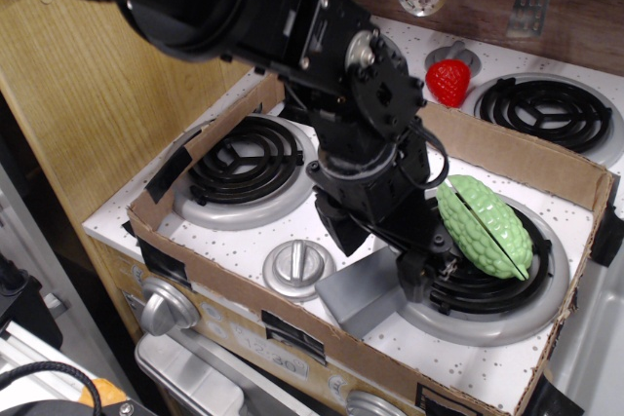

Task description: Right pepper shaker

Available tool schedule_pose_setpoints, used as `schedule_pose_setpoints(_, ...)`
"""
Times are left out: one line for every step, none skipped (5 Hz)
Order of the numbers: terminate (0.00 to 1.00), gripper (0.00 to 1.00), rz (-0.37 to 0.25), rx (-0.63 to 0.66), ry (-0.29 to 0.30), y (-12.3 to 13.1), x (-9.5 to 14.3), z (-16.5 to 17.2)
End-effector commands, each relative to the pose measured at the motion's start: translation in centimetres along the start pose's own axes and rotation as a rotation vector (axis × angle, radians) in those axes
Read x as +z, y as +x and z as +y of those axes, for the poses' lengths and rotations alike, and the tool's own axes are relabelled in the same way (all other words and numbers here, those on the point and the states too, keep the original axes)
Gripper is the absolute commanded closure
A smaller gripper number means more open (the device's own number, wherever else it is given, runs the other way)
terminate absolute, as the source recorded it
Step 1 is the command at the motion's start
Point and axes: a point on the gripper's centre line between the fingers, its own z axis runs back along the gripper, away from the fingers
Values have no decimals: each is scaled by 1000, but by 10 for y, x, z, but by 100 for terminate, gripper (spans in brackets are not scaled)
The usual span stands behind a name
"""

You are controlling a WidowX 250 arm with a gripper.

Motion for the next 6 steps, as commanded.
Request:
schedule_pose_setpoints(0, 0, -23, -2, -15, -2, -13, 5)
schedule_pose_setpoints(0, 0, -31, 2, -26, -5, -21, 5)
schedule_pose_setpoints(0, 0, -44, 12, -30, -3, -26, 6)
schedule_pose_setpoints(0, 100, -39, 16, -38, 3, -26, 12)
schedule_pose_setpoints(0, 100, -46, 33, -38, 12, -19, 17)
schedule_pose_setpoints(0, 100, -75, 58, -46, 12, -14, 21)
